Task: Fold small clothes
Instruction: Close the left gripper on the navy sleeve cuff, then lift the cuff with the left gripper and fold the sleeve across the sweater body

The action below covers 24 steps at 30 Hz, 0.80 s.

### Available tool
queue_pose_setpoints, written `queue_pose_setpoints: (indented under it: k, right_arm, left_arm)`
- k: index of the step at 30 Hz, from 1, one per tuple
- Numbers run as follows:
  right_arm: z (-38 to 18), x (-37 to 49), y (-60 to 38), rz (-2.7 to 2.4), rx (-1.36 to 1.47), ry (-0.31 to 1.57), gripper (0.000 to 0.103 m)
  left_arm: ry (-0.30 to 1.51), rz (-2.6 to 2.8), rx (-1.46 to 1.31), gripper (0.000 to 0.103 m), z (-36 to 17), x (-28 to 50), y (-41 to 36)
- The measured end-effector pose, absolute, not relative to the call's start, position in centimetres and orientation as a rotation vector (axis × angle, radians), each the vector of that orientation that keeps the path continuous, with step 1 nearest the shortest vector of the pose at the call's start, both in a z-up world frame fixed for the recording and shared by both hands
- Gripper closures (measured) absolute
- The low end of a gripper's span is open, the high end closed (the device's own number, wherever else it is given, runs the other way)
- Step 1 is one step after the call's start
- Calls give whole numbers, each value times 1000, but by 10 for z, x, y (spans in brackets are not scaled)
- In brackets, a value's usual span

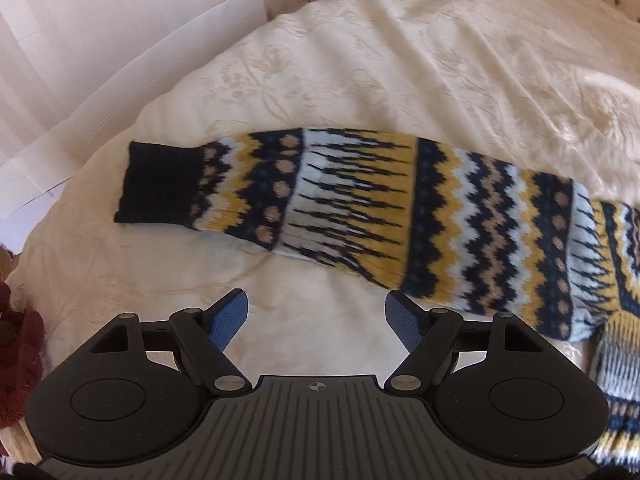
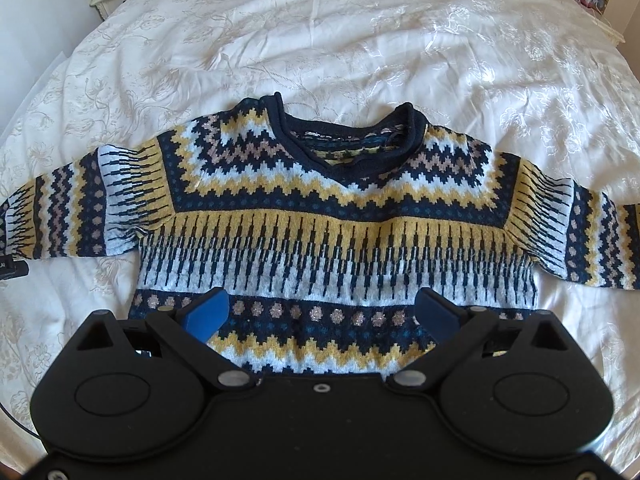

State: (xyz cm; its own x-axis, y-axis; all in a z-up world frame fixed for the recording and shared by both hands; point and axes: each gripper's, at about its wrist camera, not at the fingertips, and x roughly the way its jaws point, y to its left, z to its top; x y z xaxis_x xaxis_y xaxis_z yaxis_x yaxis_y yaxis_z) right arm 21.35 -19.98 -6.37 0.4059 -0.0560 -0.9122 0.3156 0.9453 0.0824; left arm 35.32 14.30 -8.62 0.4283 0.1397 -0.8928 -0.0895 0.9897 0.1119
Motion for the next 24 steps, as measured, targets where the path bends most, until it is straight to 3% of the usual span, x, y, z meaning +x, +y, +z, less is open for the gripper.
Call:
queue_pose_setpoints:
  k: [6, 18, 22, 24]
  right_arm:
    - [-65, 220, -190, -216, 278, 1134, 4]
    - [-66, 223, -181, -211, 278, 1153, 4]
    - [-65, 219, -182, -215, 285, 1150, 4]
    - [-66, 218, -182, -212, 290, 1156, 5]
  left_arm:
    - [1084, 213, -95, 28, -87, 379, 200]
    - [1074, 186, -189, 30, -107, 407, 215]
    - [1044, 175, -214, 86, -101, 409, 213]
    - [1018, 168, -218, 95, -91, 408, 207]
